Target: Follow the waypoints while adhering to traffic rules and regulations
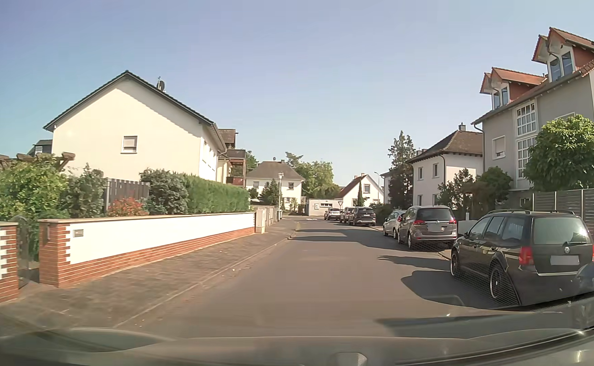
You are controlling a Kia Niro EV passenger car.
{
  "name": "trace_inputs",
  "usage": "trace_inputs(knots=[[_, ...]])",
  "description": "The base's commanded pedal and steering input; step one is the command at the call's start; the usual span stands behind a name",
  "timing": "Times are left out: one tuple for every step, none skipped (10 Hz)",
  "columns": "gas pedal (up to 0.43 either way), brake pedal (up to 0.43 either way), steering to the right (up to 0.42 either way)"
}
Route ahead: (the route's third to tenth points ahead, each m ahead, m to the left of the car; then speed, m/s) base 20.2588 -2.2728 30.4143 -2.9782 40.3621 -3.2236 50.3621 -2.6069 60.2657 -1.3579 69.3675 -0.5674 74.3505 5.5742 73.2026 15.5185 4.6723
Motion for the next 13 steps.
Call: trace_inputs(knots=[[0.118, 0.030, 0.129], [0.118, 0.030, 0.105], [0.118, 0.030, 0.084], [0.118, 0.030, 0.061], [0.118, 0.030, 0.045], [0.118, 0.030, 0.023], [0.118, 0.030, 0.010], [0.118, 0.030, 0.005], [0.118, 0.030, 0.000], [0.118, 0.030, -0.005], [0.118, 0.030, -0.007], [0.118, 0.030, -0.009], [0.118, 0.030, -0.009]])
